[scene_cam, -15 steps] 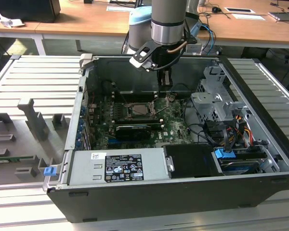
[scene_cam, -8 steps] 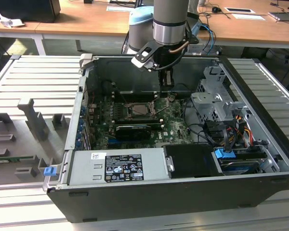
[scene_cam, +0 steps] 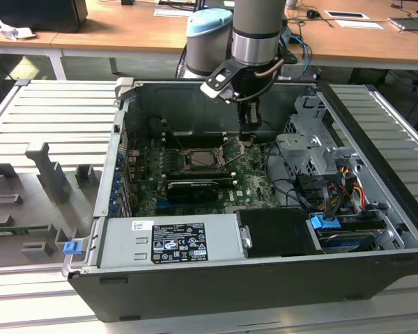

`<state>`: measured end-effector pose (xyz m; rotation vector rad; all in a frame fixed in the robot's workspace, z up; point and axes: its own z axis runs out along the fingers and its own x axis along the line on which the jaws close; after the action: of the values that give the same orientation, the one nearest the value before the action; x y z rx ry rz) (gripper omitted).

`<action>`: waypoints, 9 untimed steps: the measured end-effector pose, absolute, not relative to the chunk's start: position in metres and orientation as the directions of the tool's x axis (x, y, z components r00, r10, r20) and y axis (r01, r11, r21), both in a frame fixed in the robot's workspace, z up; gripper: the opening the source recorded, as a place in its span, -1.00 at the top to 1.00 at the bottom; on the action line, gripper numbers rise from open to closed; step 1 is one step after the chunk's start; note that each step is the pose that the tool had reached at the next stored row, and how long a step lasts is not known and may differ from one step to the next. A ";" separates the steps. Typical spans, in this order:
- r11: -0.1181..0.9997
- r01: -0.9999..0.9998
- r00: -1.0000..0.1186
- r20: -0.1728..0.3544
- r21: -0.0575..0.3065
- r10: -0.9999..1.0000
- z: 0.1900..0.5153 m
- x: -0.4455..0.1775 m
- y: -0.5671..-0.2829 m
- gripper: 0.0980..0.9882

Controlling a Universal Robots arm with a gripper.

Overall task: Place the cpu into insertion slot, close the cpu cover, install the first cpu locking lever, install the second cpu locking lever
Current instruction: 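Close the cpu cover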

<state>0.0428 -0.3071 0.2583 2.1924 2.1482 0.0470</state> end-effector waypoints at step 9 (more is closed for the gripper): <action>-0.019 0.997 0.021 -0.028 0.073 0.999 0.258 0.048 -0.307 0.98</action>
<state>0.0480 -0.3072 0.2579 2.1924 2.1482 0.0468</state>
